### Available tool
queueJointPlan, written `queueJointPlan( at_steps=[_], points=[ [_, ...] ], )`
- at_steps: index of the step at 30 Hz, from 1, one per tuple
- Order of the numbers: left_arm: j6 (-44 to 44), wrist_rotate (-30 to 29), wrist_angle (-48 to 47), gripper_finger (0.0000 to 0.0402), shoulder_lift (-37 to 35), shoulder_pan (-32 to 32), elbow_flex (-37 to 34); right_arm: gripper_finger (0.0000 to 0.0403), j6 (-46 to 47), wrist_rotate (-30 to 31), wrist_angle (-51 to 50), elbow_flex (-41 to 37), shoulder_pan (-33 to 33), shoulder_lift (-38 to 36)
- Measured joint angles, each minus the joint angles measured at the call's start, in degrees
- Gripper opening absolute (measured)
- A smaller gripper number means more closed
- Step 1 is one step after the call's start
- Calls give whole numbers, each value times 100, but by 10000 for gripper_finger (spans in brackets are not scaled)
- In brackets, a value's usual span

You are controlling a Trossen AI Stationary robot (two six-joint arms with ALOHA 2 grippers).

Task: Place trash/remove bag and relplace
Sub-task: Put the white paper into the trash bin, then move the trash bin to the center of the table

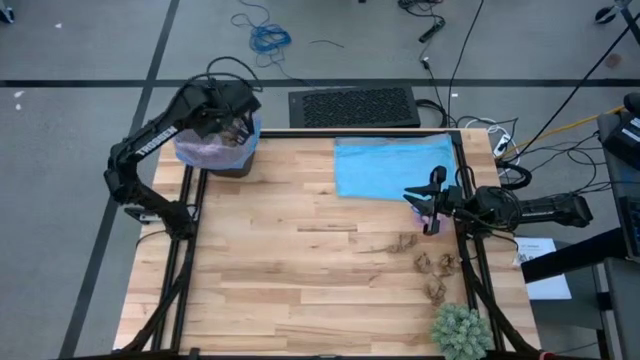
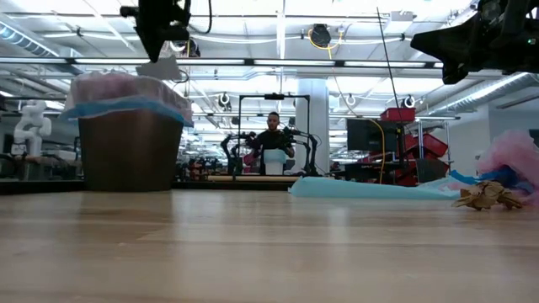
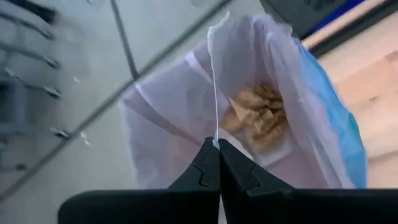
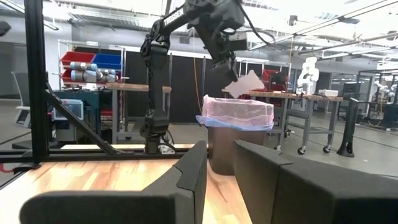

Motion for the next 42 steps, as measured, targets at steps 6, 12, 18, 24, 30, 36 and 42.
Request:
queueJointPlan(
  at_steps=[6,12,18,24,30,36,42],
  points=[
    [0,177,-21,5,9,386,-413,70,0,0,4,0,0,0],
    [298,176,-13,56,11,443,-580,70,0,-2,3,0,0,-1],
    [307,-88,-3,128,11,443,-582,70,0,-2,6,0,0,0],
    [385,233,50,141,76,600,-582,70,-17,-2,6,0,-2,-1],
    [626,368,297,78,322,636,-661,70,46,-277,-177,34,5,0],
    [1178,756,686,6,568,637,-661,70,320,-312,-820,495,9,85],
    [1166,503,376,2,940,744,-661,70,348,-309,-817,533,10,328]
  ],
)
